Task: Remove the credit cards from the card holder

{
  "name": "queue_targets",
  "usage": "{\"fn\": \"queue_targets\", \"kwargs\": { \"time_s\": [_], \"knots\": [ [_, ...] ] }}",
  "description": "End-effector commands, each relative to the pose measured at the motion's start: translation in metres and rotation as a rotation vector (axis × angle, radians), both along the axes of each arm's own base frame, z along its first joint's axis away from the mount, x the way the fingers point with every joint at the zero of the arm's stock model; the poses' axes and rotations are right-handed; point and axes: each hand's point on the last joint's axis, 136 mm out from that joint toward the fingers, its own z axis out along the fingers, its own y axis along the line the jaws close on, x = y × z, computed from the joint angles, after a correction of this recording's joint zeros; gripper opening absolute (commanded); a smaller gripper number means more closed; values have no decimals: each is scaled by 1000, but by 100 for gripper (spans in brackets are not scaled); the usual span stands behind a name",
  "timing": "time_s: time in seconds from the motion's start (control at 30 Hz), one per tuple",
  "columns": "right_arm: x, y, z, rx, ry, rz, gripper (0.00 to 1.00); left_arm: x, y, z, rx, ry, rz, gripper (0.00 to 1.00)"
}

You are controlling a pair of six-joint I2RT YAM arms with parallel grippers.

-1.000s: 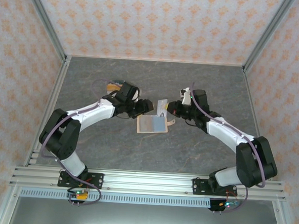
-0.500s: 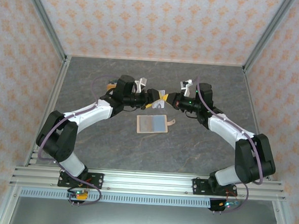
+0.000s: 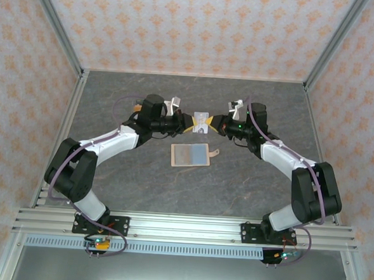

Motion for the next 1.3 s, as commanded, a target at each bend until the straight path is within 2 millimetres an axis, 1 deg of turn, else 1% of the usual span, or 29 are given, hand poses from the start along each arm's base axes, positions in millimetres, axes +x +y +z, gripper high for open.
{"fn": "queue_targets", "kwargs": {
  "time_s": [0.0,0.07,0.13,0.2,0.3,0.33,0.37,0.5,0.6,0.67,0.8,0.87,0.93,1.0,1.07,1.13,1.2,1.27],
  "knots": [
    [2,3,16,21,-51,17,2,-5,-1,23,-34,-74,-26,1],
    [2,2,15,7,-50,15,9,-3,0,22,-26,-75,-21,0],
    [2,-2,10,-29,-41,-2,22,-3,2,18,-7,-70,-13,0],
    [1,-7,5,-79,-43,-28,41,-3,6,13,31,-63,3,0],
    [1,-20,-2,-168,-52,-83,63,-4,21,3,137,-46,51,0],
    [1,-24,-5,-202,-54,-101,68,-4,29,0,185,-42,83,0],
    [2,-30,-9,-244,-59,-126,72,-6,39,-9,256,-16,114,0],
    [4,-54,-24,-394,-59,-213,84,-14,99,-34,572,69,306,0],
    [4,-63,-31,-440,-57,-250,91,-25,140,-47,751,148,444,0],
    [4,-66,-33,-452,-58,-258,93,-32,161,-51,835,191,522,0],
    [3,-71,-37,-476,-56,-277,96,-44,196,-54,933,262,692,0],
    [2,-73,-37,-483,-62,-282,97,-47,205,-54,937,289,772,0],
    [2,-71,-37,-486,-70,-268,97,-47,208,-54,911,320,834,0],
    [0,-71,-36,-498,-79,-255,97,-41,204,-50,874,329,885,0],
    [0,-72,-35,-504,-89,-255,99,-33,201,-44,852,343,945,0],
    [0,-73,-35,-505,-92,-258,100,-27,200,-43,842,376,994,0],
    [-1,-73,-34,-503,-99,-257,99,-18,197,-42,831,390,1025,0],
    [-2,-73,-34,-508,-103,-258,100,-11,199,-43,825,408,1090,0]
  ]
}}
